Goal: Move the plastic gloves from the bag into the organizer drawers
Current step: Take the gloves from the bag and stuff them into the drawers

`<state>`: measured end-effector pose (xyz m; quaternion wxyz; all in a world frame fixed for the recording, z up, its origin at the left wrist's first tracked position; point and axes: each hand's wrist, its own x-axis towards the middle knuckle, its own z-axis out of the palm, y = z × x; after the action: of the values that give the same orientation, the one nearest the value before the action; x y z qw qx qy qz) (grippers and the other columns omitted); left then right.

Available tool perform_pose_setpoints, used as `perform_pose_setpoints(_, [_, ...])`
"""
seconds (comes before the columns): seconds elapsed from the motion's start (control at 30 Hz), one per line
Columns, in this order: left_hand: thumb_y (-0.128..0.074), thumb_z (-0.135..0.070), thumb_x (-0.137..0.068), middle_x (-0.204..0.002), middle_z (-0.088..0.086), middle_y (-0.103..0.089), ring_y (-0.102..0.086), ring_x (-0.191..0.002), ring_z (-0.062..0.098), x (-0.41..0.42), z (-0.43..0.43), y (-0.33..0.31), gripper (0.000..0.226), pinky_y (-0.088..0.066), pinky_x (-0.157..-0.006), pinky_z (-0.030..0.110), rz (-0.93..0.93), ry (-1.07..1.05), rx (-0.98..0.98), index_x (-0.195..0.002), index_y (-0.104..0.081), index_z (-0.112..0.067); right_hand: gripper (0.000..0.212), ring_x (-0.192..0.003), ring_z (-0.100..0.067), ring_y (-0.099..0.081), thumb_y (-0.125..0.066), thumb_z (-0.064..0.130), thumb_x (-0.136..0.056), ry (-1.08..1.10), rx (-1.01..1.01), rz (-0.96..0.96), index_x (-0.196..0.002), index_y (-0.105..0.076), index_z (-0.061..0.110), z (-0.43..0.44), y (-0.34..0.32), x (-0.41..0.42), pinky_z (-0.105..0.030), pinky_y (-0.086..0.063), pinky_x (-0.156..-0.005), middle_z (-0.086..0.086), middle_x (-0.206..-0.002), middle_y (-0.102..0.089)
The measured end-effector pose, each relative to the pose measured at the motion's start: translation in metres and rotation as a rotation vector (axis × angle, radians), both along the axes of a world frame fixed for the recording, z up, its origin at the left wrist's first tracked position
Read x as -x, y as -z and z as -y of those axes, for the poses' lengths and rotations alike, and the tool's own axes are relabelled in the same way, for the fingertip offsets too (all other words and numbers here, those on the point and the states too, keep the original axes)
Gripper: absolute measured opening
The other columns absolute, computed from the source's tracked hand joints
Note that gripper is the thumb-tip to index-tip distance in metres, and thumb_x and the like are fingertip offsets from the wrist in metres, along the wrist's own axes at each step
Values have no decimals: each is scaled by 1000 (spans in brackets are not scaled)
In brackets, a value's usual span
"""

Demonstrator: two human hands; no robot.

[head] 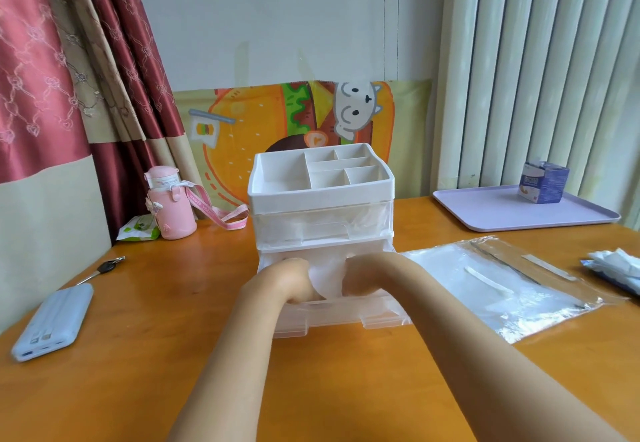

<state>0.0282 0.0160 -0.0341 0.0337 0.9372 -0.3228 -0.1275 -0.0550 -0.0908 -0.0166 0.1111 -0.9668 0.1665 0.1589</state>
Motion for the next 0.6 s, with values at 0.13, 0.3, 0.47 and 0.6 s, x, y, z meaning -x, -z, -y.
perform_pose_setpoints(0.13, [-50, -22, -95, -99, 6, -55, -50, -87, 22, 3, -5, -5, 31, -39, -79, 28, -62, 35, 79, -120, -60, -6, 50, -132, -27, -39, -43, 28, -101, -33, -60, -3, -146, -31, 10, -3, -5, 0, -32, -32, -104, -8, -147, -38])
perform_pose_setpoints(0.3, [-65, -27, -90, -125, 11, -58, -54, -100, 21, 16, -12, -17, 45, -41, -82, 28, -93, -15, 196, -130, -53, -10, 57, -128, -27, -44, -53, 42, -95, -6, 70, 22, -142, -41, 11, 6, -7, -2, -31, -36, -100, -6, -143, -45])
perform_pose_setpoints(0.47, [-68, -49, -84, -112, 6, -56, -54, -98, 23, 30, -20, -40, 46, -39, -78, 27, -53, -73, 258, -112, -55, -16, 55, -108, -21, -58, -58, 54, -87, -40, 35, 184, -123, -62, 13, 10, -38, 25, -30, -45, -92, -2, -121, -63])
perform_pose_setpoints(0.6, [-68, -44, -85, -108, -3, -66, -60, -98, 14, 49, -11, -49, 30, -43, -79, 24, 70, -7, 642, -103, -68, -19, 39, -63, -13, -61, -61, 48, -87, 15, 6, 482, -70, -69, 14, 35, -61, 73, -22, -44, -60, 4, -65, -66])
